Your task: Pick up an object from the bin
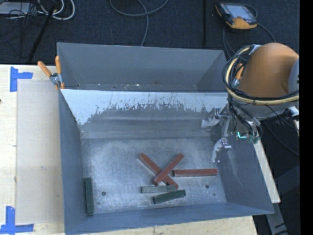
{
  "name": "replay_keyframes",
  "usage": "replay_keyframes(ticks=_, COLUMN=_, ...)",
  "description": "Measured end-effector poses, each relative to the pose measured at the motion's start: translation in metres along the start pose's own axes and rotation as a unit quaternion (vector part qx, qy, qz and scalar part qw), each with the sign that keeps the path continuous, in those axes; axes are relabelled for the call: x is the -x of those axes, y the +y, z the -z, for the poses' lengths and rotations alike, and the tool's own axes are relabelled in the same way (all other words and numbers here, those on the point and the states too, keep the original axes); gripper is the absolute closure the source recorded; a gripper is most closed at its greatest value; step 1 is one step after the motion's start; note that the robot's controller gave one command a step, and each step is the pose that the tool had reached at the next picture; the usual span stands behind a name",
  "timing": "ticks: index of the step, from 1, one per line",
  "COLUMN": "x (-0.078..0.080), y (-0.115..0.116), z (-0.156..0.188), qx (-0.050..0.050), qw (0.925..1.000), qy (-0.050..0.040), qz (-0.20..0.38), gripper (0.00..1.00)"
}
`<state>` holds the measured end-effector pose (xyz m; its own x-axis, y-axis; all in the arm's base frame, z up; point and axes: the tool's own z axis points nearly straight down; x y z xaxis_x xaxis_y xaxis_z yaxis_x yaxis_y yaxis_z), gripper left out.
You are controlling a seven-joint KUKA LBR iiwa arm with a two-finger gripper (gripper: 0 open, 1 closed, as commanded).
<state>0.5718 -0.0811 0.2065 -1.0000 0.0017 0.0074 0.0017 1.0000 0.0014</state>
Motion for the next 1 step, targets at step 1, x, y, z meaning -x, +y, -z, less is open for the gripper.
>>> replay_keyframes(ticks=1, x=0.0016, y=0.0001, z=0.0039, qx=-0.001, qw=1.0, qy=-0.0037, qz=0.001, gripper=0.0)
